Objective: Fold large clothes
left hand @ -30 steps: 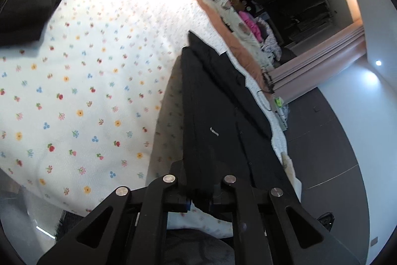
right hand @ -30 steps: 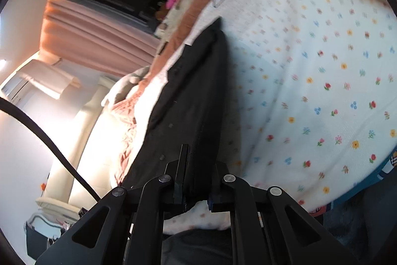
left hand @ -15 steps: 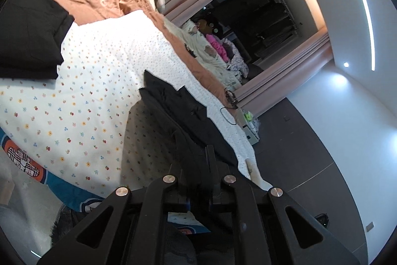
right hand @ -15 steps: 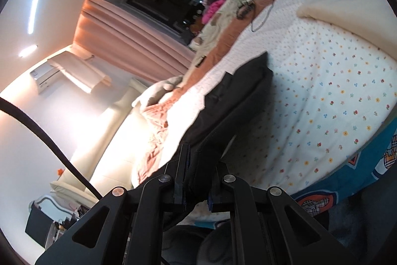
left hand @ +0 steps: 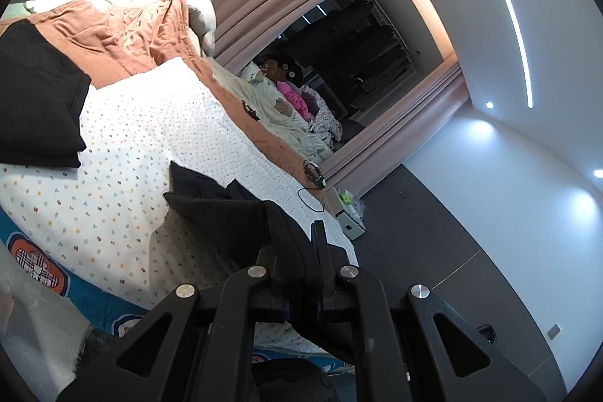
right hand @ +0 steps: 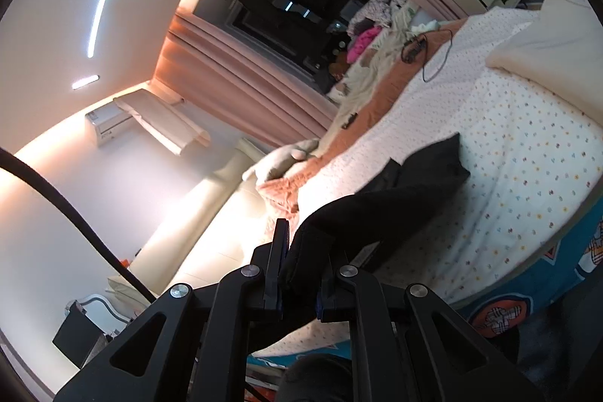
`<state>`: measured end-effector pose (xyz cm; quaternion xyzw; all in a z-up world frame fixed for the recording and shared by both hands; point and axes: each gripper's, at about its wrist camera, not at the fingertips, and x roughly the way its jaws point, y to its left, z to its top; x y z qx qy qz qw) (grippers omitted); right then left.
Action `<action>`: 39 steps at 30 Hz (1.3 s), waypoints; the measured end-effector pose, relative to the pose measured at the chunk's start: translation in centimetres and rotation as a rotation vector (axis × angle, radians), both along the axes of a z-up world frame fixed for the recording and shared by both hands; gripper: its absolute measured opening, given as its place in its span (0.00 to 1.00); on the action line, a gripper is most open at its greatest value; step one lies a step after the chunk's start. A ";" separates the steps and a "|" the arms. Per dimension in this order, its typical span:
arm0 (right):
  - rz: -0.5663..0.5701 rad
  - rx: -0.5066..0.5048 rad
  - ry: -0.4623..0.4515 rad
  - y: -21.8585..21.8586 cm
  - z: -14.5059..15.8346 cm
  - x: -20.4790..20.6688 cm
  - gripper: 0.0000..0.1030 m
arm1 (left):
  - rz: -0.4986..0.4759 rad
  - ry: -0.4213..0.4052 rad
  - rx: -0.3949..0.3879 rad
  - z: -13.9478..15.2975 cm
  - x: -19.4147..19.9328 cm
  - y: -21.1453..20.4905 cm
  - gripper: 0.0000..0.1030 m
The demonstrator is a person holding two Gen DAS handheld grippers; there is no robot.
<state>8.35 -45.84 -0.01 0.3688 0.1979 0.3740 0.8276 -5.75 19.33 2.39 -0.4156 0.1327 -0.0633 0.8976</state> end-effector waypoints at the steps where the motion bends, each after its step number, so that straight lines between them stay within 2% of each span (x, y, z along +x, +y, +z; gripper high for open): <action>1: -0.002 0.006 -0.008 -0.1 0.3 0.1 0.07 | 0.001 -0.009 0.000 0.3 0.0 0.1 0.10; 6: -0.023 -0.005 -0.035 0.1 0.6 1.5 0.07 | 0.010 -0.041 0.004 1.4 1.1 0.5 0.10; 14: -0.042 -0.015 -0.049 1.6 2.5 5.8 0.07 | 0.022 -0.051 0.023 3.0 5.5 1.6 0.10; 25: -0.073 -0.010 -0.033 4.8 4.5 15.1 0.08 | 0.046 -0.001 0.085 4.6 15.6 4.1 0.10; 34: -0.117 -0.014 0.017 8.3 4.6 23.1 0.08 | 0.051 0.079 0.126 2.8 25.1 6.0 0.10; 39: -0.166 0.049 0.082 9.9 2.6 26.0 0.08 | 0.045 0.123 0.115 0.5 29.4 6.8 0.10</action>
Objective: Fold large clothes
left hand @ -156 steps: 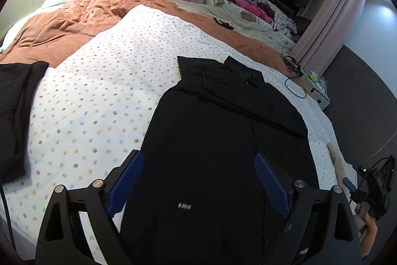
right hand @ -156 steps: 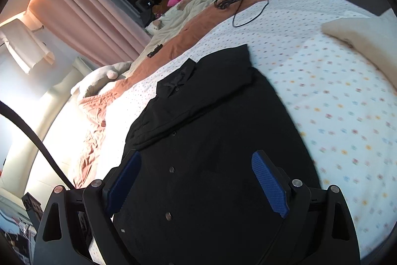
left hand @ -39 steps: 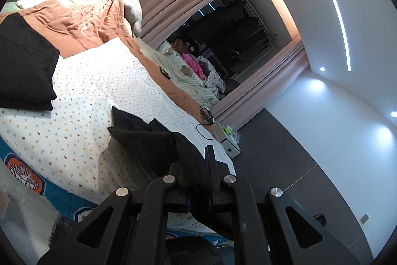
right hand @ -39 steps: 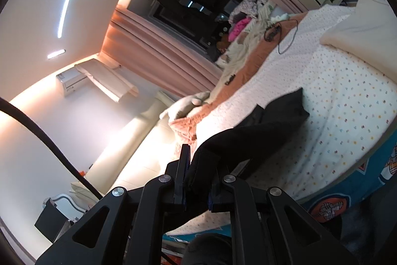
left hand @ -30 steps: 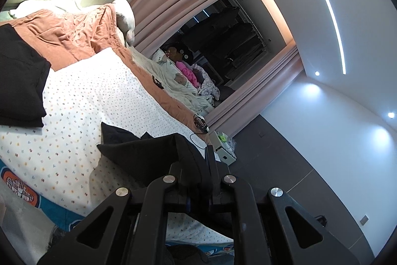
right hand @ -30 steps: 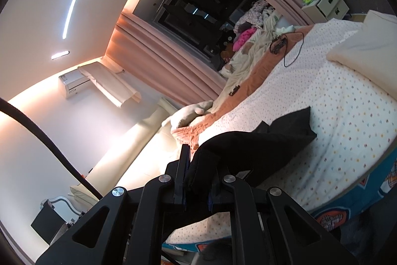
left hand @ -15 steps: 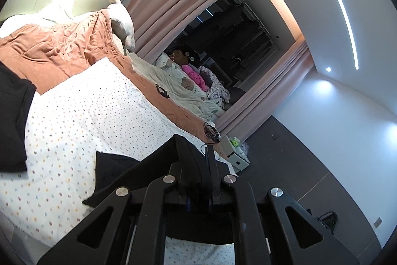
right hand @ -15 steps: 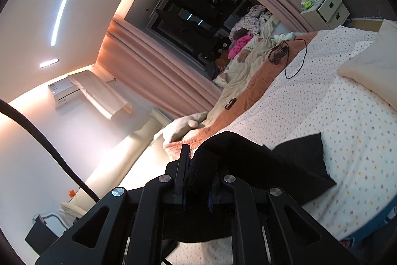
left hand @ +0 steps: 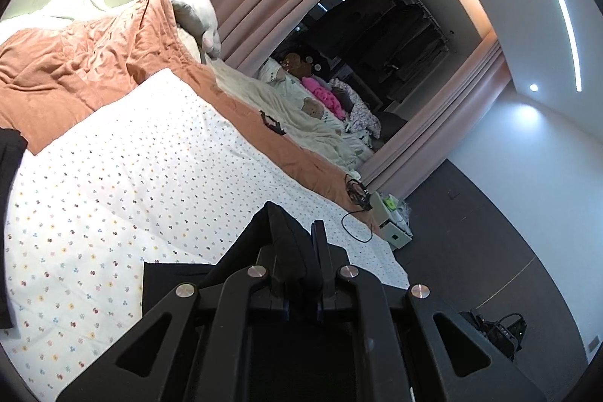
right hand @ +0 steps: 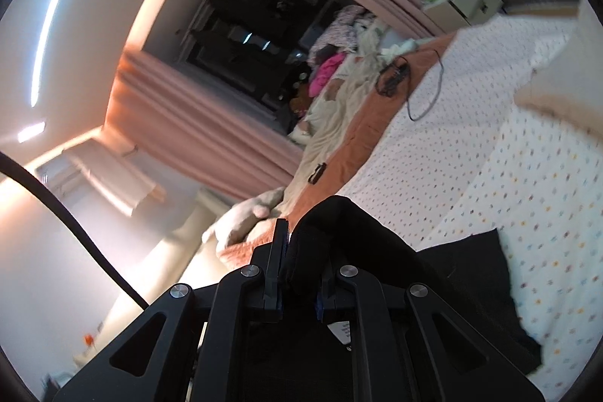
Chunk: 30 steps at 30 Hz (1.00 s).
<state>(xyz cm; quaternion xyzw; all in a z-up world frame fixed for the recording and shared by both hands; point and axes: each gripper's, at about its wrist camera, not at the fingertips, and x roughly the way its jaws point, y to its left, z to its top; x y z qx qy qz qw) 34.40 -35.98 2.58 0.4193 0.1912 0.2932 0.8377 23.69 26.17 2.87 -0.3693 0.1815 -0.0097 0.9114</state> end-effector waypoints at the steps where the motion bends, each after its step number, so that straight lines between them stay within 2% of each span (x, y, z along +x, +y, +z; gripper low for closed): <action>1: -0.010 0.010 0.018 0.5 -0.6 0.8 0.08 | 0.002 0.014 -0.003 -0.6 0.7 0.2 0.10; 6: -0.024 0.002 0.080 2.5 -2.1 3.0 0.08 | 0.019 0.089 -0.020 -4.0 4.3 1.3 0.10; 10: -0.018 -0.057 0.090 4.2 -2.7 3.9 0.08 | 0.035 0.144 -0.032 -6.8 6.3 2.1 0.10; 15: 0.004 -0.083 0.171 5.8 -5.0 6.1 0.08 | 0.052 0.213 -0.048 -10.4 8.5 2.8 0.10; 18: 0.018 -0.088 0.206 6.6 -5.2 6.9 0.11 | 0.037 0.229 -0.056 -11.8 9.9 2.9 0.10; 20: 0.026 -0.097 0.219 7.2 -4.7 7.4 0.11 | 0.006 0.244 -0.024 -11.9 11.1 2.5 0.13; 22: 0.040 -0.119 0.239 7.7 -4.4 7.9 0.17 | 0.001 0.283 0.001 -12.1 12.2 2.2 0.16; 23: 0.039 -0.134 0.250 8.2 -4.3 8.0 0.34 | 0.005 0.299 0.012 -12.1 12.5 2.1 0.18; 24: 0.033 -0.151 0.256 8.5 -4.1 8.0 0.66 | 0.006 0.307 0.027 -12.1 12.8 2.0 0.26; 25: 0.025 -0.160 0.253 8.6 -3.9 7.9 0.77 | 0.004 0.308 0.037 -12.0 13.0 1.8 0.43; 26: 0.013 -0.162 0.243 8.5 -3.6 7.6 0.80 | 0.001 0.305 0.040 -12.0 13.1 1.8 0.56; 27: 0.012 -0.159 0.239 8.4 -3.4 7.7 0.80 | 0.010 0.304 0.050 -11.9 13.2 1.7 0.91; 28: 0.017 -0.148 0.239 8.2 -3.1 7.8 0.80 | 0.038 0.302 0.067 -11.8 13.0 1.9 1.00; 30: 0.010 -0.131 0.242 7.6 -3.2 7.6 0.80 | 0.073 0.295 0.072 -11.6 12.4 2.2 1.00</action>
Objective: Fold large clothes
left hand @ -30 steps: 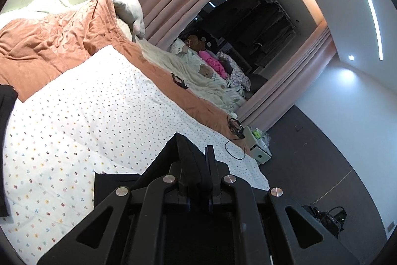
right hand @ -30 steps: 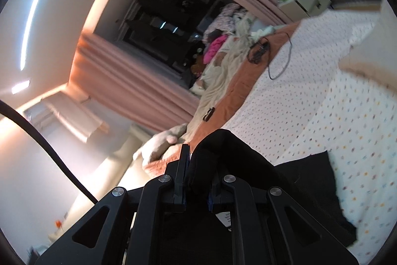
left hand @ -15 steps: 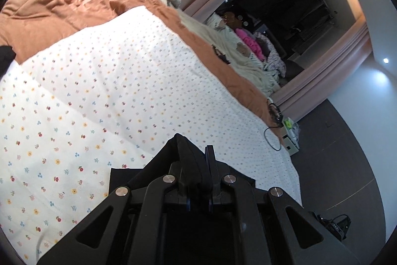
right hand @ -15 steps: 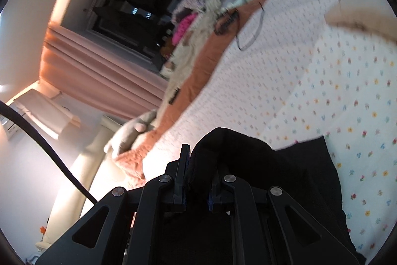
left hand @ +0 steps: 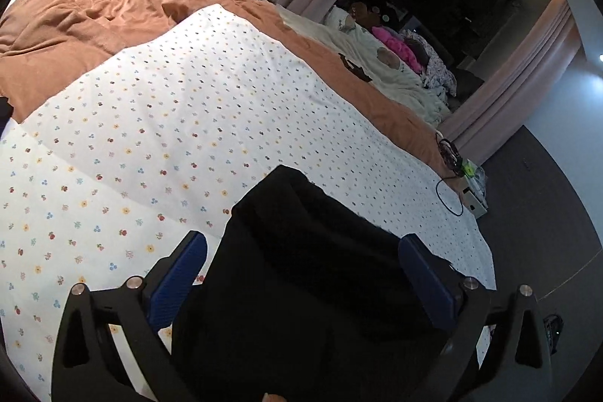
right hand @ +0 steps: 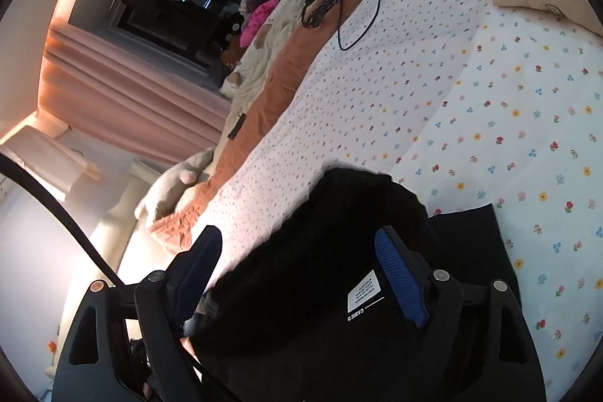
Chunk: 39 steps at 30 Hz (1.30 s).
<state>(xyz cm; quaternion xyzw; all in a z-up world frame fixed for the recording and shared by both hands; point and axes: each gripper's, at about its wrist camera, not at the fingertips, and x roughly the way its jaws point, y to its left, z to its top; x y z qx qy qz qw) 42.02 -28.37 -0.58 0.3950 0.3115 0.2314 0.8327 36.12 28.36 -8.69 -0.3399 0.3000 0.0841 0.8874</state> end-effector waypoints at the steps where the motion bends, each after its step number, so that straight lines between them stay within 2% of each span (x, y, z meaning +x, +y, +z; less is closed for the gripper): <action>1: -0.008 -0.002 0.007 -0.3 0.2 -0.3 0.80 | 0.007 0.004 -0.007 -0.1 -0.1 0.4 1.00; 4: -0.016 -0.020 0.037 -1.0 -0.7 -0.5 0.80 | 0.021 0.037 -0.013 -1.0 -1.0 0.7 1.00; 6: -0.028 -0.067 0.065 -1.4 -1.3 -1.0 0.80 | 0.028 0.044 -0.015 -1.6 -2.0 0.9 1.00; 11: -0.028 -0.130 0.082 -2.1 0.0 -2.9 0.80 | 0.042 0.059 -0.033 -2.9 -4.8 1.3 1.00; 16: -0.040 -0.168 0.059 -3.3 1.5 -5.4 0.80 | 0.048 0.081 -0.068 -4.1 -7.9 1.1 0.84; 18: -0.037 -0.177 0.048 -3.9 1.8 -6.2 0.80 | 0.044 0.086 -0.082 -4.4 -9.1 0.9 0.80; 22: -0.024 -0.206 0.038 -4.6 2.1 -8.1 0.80 | 0.039 0.097 -0.092 -5.0 -11.6 0.4 0.80; 35: 0.056 -0.436 0.103 -6.6 0.9 -15.6 0.80 | 0.027 0.134 -0.135 -7.5 -17.3 -1.5 0.78; 37: 0.073 -0.446 0.122 -6.7 0.3 -16.0 0.73 | 0.025 0.138 -0.154 -7.9 -17.9 -1.7 0.75; 39: 0.094 -0.447 0.146 -6.8 -0.4 -16.3 0.52 | 0.028 0.144 -0.176 -8.3 -18.4 -1.9 0.75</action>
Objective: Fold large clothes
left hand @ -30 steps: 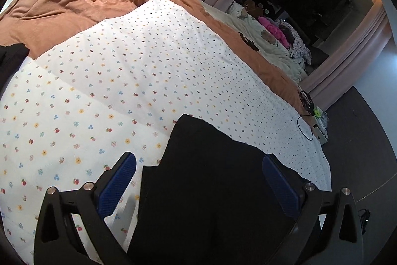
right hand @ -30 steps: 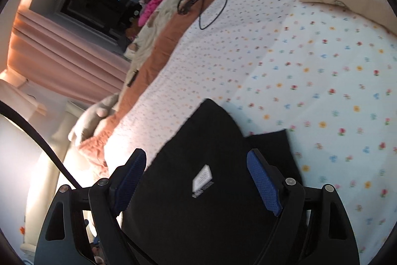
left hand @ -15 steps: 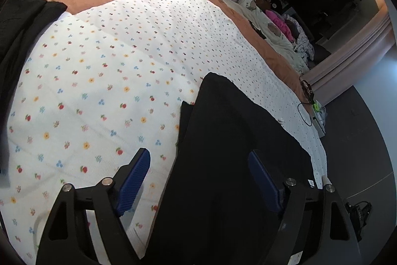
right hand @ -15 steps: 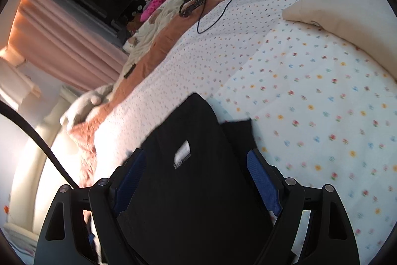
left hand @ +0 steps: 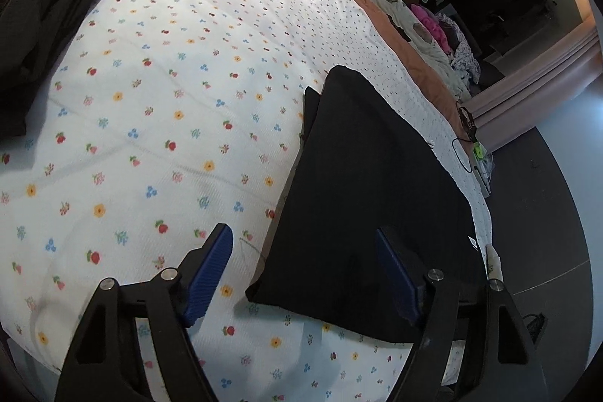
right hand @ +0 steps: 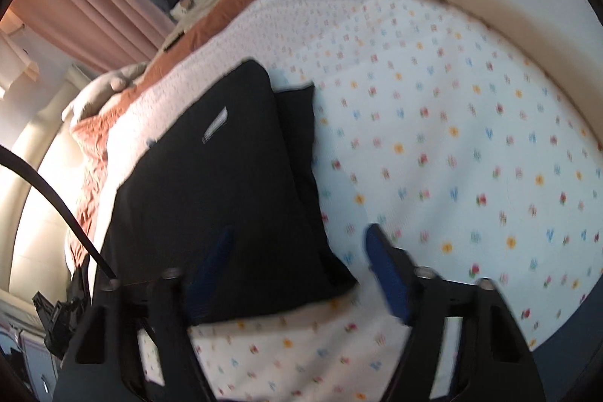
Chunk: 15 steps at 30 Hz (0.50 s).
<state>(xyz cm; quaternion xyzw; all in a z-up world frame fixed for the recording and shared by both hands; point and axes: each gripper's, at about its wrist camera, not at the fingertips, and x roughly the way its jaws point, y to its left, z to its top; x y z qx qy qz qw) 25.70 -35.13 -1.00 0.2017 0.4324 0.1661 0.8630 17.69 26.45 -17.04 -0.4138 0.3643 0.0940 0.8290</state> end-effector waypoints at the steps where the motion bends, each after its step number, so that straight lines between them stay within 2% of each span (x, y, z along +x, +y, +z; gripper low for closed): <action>1: 0.013 -0.002 0.012 0.0 -0.5 -0.2 0.44 | 0.002 0.001 -0.012 -0.2 -0.3 -0.1 0.75; 2: 0.019 -0.010 0.027 0.1 -0.8 -0.1 0.27 | 0.001 0.002 -0.020 -0.2 -0.5 -0.3 0.75; 3: 0.019 -0.018 0.038 0.1 -1.2 -0.3 0.19 | -0.001 0.004 -0.030 -0.4 -0.8 -0.4 0.75; 5: 0.010 -0.063 0.047 0.1 -1.9 -0.6 0.09 | -0.001 0.008 -0.052 -0.6 -1.2 -0.5 0.75; 10: -0.061 -0.094 0.096 -1.7 -3.1 -1.5 0.03 | 0.007 -0.011 -0.098 -0.8 -2.0 -0.4 0.75; 15: -0.087 -0.076 0.045 -2.6 -0.8 -3.3 0.04 | 0.012 -0.025 -0.168 -1.5 -1.9 -0.4 0.75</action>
